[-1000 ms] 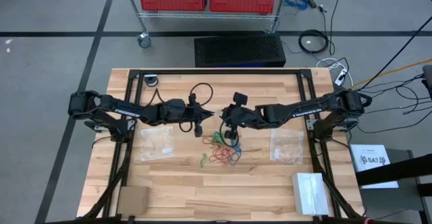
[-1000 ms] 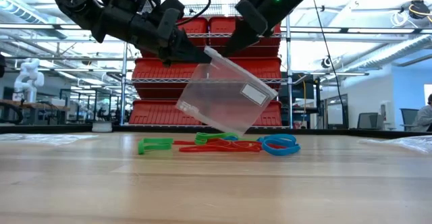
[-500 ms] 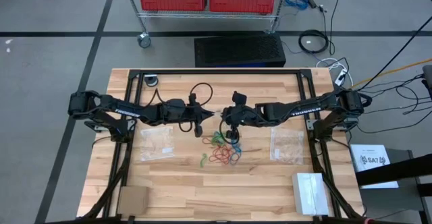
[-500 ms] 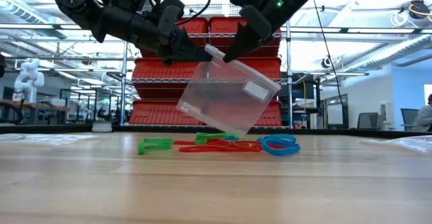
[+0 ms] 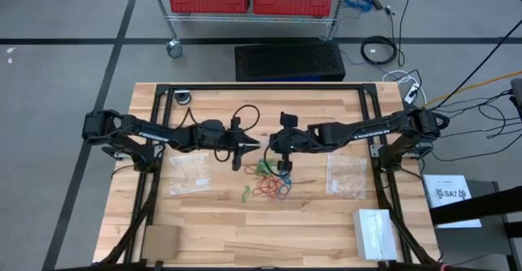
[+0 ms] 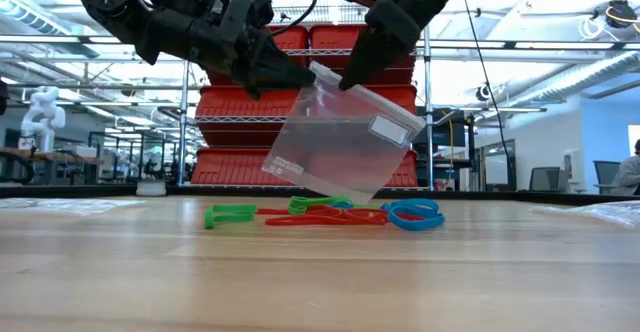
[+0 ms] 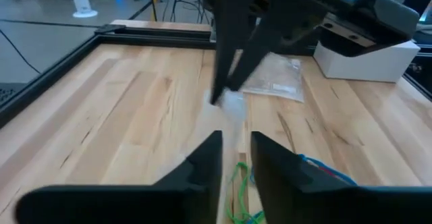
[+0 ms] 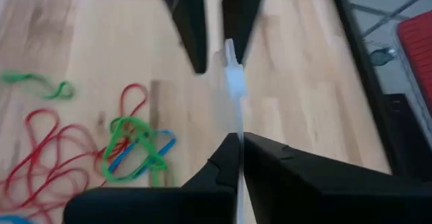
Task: Sort rubber bands
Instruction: Open the top transparent zip bag
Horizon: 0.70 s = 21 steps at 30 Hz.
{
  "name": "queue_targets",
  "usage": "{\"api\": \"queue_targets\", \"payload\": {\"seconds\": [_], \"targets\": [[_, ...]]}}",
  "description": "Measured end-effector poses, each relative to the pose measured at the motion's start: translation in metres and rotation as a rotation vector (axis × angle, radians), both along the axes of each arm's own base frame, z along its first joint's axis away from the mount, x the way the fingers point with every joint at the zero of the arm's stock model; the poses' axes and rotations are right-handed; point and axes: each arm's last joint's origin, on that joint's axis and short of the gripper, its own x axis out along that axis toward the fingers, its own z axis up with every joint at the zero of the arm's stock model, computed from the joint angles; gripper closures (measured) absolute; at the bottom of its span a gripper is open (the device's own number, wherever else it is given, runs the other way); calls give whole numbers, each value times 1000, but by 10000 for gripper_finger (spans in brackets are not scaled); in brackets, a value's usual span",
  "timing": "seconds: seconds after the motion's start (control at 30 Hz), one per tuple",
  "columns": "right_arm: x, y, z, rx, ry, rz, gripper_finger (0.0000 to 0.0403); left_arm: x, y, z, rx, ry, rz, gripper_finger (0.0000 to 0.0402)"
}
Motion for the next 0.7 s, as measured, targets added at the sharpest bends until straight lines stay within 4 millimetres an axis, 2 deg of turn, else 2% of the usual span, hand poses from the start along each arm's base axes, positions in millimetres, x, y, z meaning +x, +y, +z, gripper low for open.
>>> {"api": "queue_targets", "payload": {"seconds": [0.13,0.27,0.57,0.7], "targets": [[0,0,0,1,4,2,402,0,1,0,6,2,30,279],[0,0,0,2,4,4,403,0,2,0,10,4,47,274],[2,-3,1,26,-19,24,403,0,2,-1,10,6,51,274],[2,-4,1,34,-18,27,403,1,2,-1,15,-1,57,304]]}}
